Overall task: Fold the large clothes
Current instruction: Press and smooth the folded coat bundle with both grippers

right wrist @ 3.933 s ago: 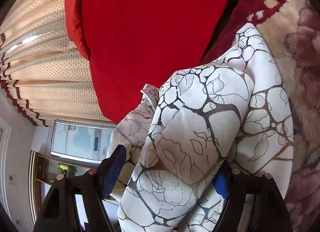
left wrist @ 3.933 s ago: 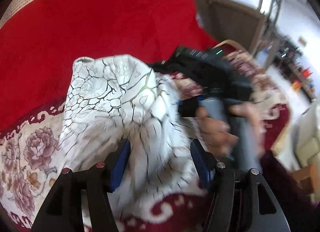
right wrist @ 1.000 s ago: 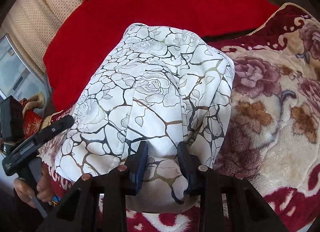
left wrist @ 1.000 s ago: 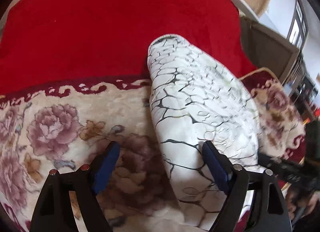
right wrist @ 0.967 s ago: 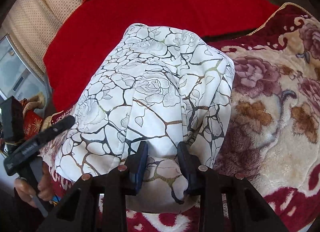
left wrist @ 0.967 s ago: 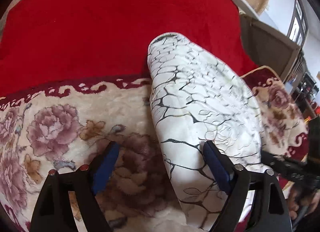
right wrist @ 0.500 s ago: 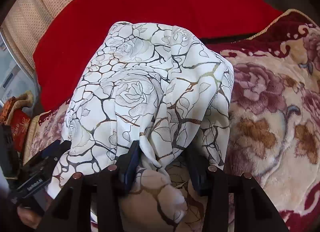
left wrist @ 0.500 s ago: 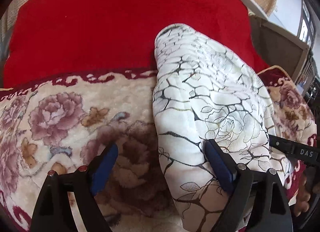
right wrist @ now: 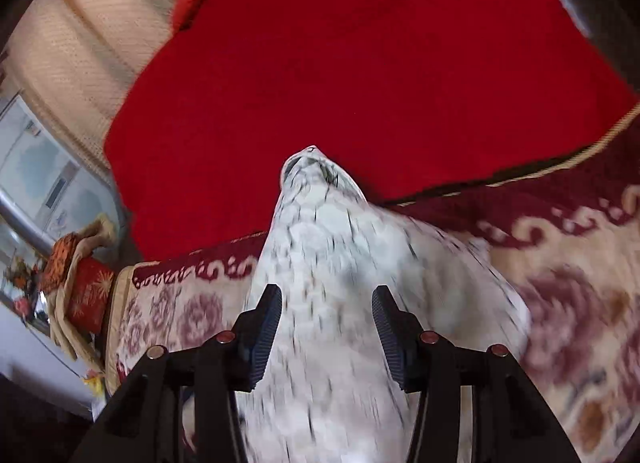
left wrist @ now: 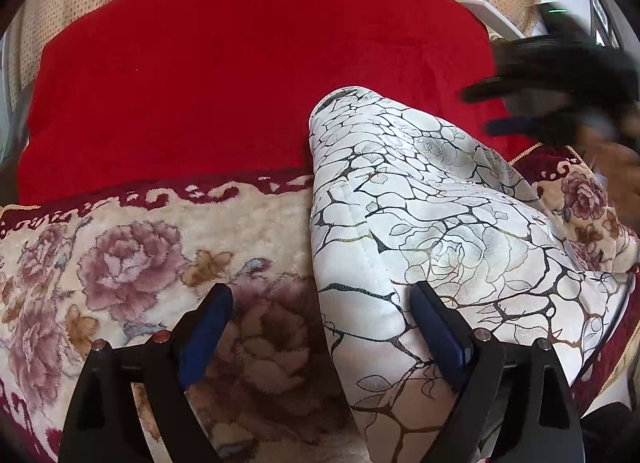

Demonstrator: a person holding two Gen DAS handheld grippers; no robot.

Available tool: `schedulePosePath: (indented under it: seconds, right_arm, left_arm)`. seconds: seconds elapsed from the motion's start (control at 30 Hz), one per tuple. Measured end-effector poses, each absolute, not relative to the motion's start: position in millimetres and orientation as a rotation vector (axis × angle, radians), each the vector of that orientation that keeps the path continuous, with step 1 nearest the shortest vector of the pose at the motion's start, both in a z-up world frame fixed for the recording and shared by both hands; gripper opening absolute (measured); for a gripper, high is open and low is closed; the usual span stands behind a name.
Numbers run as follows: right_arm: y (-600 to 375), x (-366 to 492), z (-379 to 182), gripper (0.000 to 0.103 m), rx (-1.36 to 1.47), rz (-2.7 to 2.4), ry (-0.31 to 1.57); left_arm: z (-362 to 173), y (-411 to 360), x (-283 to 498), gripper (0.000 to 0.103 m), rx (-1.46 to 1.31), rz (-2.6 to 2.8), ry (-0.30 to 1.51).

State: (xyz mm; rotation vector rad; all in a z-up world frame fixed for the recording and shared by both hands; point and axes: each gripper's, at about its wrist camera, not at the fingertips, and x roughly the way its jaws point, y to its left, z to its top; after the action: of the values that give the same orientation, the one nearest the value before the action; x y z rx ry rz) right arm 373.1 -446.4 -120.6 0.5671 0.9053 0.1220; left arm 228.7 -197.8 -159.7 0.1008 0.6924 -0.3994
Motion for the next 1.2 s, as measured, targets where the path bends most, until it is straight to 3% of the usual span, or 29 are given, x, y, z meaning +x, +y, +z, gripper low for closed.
schedulePosePath:
  seconds: [0.2, 0.67, 0.83, 1.0, 1.2]
  right_arm:
    - [-458.0, 450.9, -227.4, 0.051, 0.643, 0.007, 1.109]
    - [-437.2, 294.7, -144.0, 0.052, 0.555, 0.078, 0.919]
    - [-418.8, 232.8, -161.9, 0.052, 0.527, 0.084, 0.927]
    - [-417.9, 216.8, -216.9, 0.055, 0.599, 0.063, 0.977]
    - [-415.2, 210.4, -180.8, 0.055, 0.520, 0.055, 0.952]
  left_arm:
    - [-158.2, -197.8, 234.7, 0.092, 0.099, -0.419, 0.696]
    - [-148.4, -197.2, 218.9, 0.092, 0.167, -0.353, 0.650]
    - [-149.2, -197.6, 218.7, 0.092, 0.165, -0.343, 0.648]
    - [-150.6, -203.6, 213.1, 0.092, 0.215, -0.329, 0.612]
    - [-148.9, -200.2, 216.8, 0.092, 0.196, -0.337, 0.626]
